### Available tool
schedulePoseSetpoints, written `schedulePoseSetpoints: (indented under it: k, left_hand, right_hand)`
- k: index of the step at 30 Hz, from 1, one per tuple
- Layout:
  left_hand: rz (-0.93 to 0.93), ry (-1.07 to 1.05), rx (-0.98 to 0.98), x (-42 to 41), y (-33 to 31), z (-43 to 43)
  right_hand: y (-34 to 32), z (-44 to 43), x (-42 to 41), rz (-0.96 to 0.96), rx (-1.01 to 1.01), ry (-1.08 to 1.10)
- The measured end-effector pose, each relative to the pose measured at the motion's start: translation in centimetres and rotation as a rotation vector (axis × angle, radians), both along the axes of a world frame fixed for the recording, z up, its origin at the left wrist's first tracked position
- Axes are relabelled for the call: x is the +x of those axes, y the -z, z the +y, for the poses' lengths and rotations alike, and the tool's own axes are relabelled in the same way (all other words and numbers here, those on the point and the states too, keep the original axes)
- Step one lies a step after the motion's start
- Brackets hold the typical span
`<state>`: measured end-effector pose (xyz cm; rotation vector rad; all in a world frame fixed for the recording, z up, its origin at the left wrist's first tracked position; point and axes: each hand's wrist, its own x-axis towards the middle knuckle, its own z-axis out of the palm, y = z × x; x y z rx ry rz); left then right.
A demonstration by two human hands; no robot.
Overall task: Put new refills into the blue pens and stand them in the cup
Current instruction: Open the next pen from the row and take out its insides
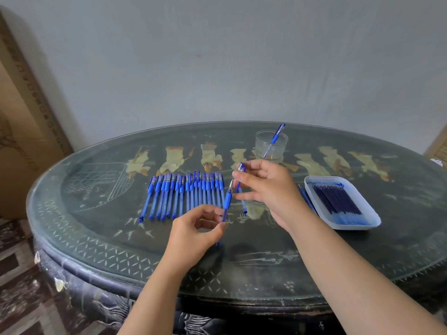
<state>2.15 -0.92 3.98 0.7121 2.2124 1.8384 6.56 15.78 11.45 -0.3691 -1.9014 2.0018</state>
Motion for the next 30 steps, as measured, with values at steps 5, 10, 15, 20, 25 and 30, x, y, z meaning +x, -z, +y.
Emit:
schedulePoseSetpoints:
  k: [5, 10, 15, 20, 25, 30]
  left_hand:
    - [0.023, 0.004, -0.002, 0.1, 0.0, 0.1]
    - [0.071, -0.019, 0.015, 0.1, 0.2, 0.2]
    - [0.101, -0.021, 0.024, 0.1, 0.3, 0.3]
    - [0.137, -0.039, 0.028, 0.1, 0.4, 0.2]
    - [0.155, -0.033, 0.030, 0.1, 0.5, 0.2]
    - [0.156, -0.037, 0.035, 0.3, 0.4, 0.2]
  right_hand:
    - [-0.3, -0.2, -0.1, -0.020, 0.080, -0.008]
    - [0.4, -0.9, -0.1, -0.077, 0.219, -0.063]
    - [1.0, -1.3, -0.2, -0.073, 0.239, -0.015]
    - [1.5, -1.8, -0.3, -0.060, 0.259, 0.027]
    - [1.6, -1.8, -0.1, -0.049, 0.266, 0.044]
    - [1.5, -2.0, 0.0, -0.056, 0.291, 0.045]
